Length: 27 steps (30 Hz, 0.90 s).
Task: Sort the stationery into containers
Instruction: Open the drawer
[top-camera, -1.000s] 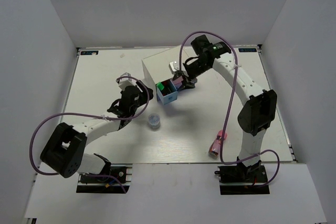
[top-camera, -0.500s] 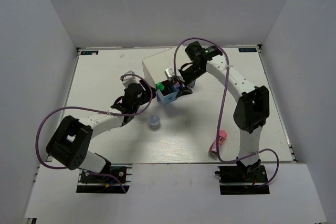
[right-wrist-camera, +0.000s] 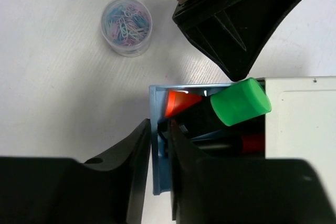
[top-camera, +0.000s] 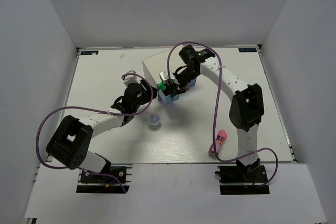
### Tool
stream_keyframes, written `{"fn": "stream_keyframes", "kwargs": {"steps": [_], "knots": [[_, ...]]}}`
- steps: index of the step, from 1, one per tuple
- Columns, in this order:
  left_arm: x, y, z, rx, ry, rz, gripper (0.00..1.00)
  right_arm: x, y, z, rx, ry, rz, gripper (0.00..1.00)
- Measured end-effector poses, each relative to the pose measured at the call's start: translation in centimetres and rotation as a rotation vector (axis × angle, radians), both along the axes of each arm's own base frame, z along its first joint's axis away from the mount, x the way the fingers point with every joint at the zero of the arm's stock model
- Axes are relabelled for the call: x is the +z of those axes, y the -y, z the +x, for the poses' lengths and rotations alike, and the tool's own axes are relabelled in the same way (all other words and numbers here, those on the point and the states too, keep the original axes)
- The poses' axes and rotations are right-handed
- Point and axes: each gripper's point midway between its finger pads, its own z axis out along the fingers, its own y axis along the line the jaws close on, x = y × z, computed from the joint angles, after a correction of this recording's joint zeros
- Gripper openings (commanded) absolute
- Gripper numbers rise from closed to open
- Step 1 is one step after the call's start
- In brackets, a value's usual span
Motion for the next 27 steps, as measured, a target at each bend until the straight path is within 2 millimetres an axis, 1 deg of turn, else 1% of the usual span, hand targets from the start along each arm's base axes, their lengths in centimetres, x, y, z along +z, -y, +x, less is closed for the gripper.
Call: {"fn": "stream_keyframes", "kwargs": {"steps": [1, 2, 5, 11, 18, 20, 27], "knots": [[0.0, 0.1, 0.0, -0.004, 0.000, -0.001, 0.69, 0.0, 0.0, 0.0, -0.001, -0.002, 0.000, 0.20], [0.0, 0.2, -0.1, -0.011, -0.001, -0.003, 0.69, 0.0, 0.0, 0.0, -0.001, -0.004, -0.001, 0.20], [0.0, 0.3, -0.3, -0.024, -0.002, -0.007, 0.69, -0.1, -0.1, -0.1, -0.001, -0.009, -0.001, 0.15], [0.2, 0.1, -1.4, -0.046, 0.005, -0.021, 0.69, -0.2, -0.3, -0.2, 0.004, -0.014, -0.001, 0.12], [0.7, 0.4, -1.6, -0.063, 0.016, -0.035, 0.69, -0.2, -0.4, -0.3, 0.005, -0.016, 0.001, 0.09], [0.6, 0.5, -1.5, -0.069, 0.014, -0.036, 0.69, -0.2, -0.4, -0.3, 0.006, -0.016, 0.001, 0.08], [-0.9, 0.9, -1.6, -0.090, -0.015, -0.021, 0.68, -0.2, -0.4, -0.4, 0.018, -0.009, 0.003, 0.06]]}}
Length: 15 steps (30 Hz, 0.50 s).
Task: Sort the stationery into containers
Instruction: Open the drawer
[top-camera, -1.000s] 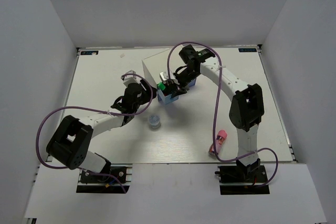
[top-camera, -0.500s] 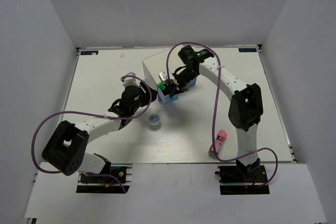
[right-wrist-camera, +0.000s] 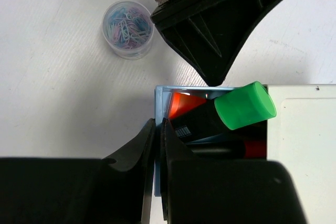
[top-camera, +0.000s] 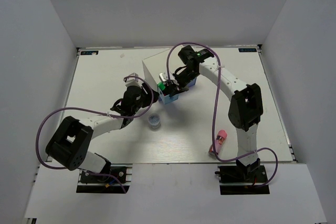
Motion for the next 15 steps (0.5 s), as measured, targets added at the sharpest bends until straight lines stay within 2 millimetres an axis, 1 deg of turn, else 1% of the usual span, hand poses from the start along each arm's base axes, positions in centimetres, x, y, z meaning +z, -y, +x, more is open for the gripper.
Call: {"fn": "stream_keyframes", "kwargs": {"steps": [10, 15], "knots": [[0.6, 0.2, 0.5, 0.000, 0.016, -0.001, 0.68, -0.3, 0.8, -0.8, 0.061, 0.022, -0.012, 0.01], [0.1, 0.3, 0.7, -0.003, 0.006, 0.008, 0.68, -0.1, 1.4, -1.0, 0.076, 0.045, -0.015, 0.01]]}}
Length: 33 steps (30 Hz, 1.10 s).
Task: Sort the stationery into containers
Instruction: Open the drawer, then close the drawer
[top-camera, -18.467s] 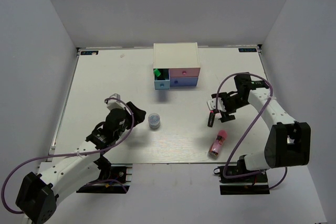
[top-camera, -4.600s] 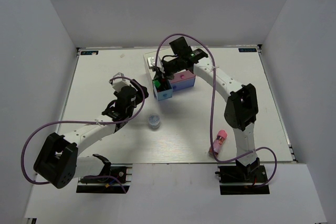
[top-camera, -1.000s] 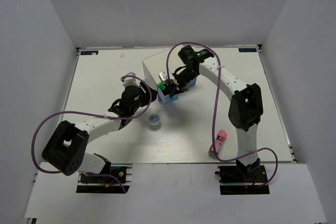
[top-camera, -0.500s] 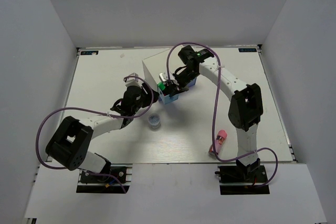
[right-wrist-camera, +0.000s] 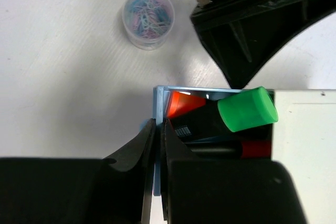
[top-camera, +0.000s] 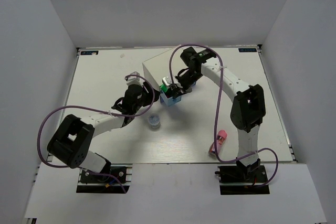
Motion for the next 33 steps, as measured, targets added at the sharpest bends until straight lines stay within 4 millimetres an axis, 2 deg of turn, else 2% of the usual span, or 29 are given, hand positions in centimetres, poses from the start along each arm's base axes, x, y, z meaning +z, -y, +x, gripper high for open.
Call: {"fn": "stream_keyframes", "kwargs": {"steps": [15, 16, 17, 18, 19, 26, 33], "knots": [[0.0, -0.4, 0.9, 0.035, -0.002, 0.027, 0.68, 0.0, 1.1, -1.4, 0.006, -0.026, -0.029, 0.02], [0.0, -0.4, 1.0, 0.036, -0.003, 0.028, 0.68, 0.0, 1.1, -1.4, 0.006, -0.027, -0.030, 0.09], [-0.1, -0.4, 1.0, 0.037, -0.003, 0.029, 0.68, 0.0, 1.3, -1.7, 0.006, -0.034, -0.035, 0.24], [-0.1, -0.4, 1.0, 0.038, -0.003, 0.029, 0.68, 0.0, 1.4, -1.8, 0.005, -0.039, -0.039, 0.46], [0.0, -0.4, 1.0, 0.039, -0.003, 0.029, 0.68, 0.0, 1.4, -1.9, 0.003, -0.046, -0.041, 0.90], [0.1, -0.3, 1.1, 0.039, 0.000, 0.028, 0.68, 0.5, 0.7, -1.5, -0.026, -0.047, -0.012, 0.90], [1.2, -0.6, 0.8, 0.041, 0.025, 0.013, 0.68, 3.2, -0.2, -0.8, -0.065, 0.001, 0.064, 0.90]]}}
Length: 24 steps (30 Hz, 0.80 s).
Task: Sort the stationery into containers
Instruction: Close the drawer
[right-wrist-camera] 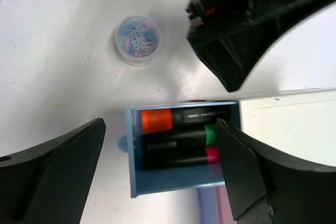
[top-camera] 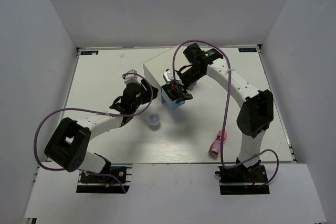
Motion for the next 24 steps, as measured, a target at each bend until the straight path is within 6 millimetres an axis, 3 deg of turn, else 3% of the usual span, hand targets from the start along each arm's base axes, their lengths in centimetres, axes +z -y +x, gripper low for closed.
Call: {"fn": "stream_keyframes", "kwargs": {"steps": [7, 8, 11, 12, 17, 24], "knots": [[2.1, -1.6, -2.2, 0.009, 0.041, -0.020, 0.68, 3.2, 0.4, -0.4, -0.079, 0.042, 0.096, 0.90], [2.3, -1.8, -2.7, 0.010, 0.046, -0.023, 0.68, 3.4, 0.8, -0.7, -0.096, 0.044, 0.105, 0.86], [2.6, -2.9, -4.1, 0.017, 0.054, -0.028, 0.68, 4.1, 1.7, -1.6, -0.113, 0.040, 0.124, 0.28], [2.6, -3.2, -4.7, 0.018, 0.052, -0.030, 0.68, 4.2, 1.8, -1.9, -0.109, 0.032, 0.126, 0.00], [2.3, -4.6, -6.9, 0.032, 0.040, -0.039, 0.68, 2.6, 3.0, -3.7, -0.037, -0.013, 0.070, 0.00], [1.4, -5.8, -8.9, 0.050, 0.012, -0.060, 0.72, -2.7, 4.8, -4.7, 0.019, -0.079, -0.088, 0.00]]}}
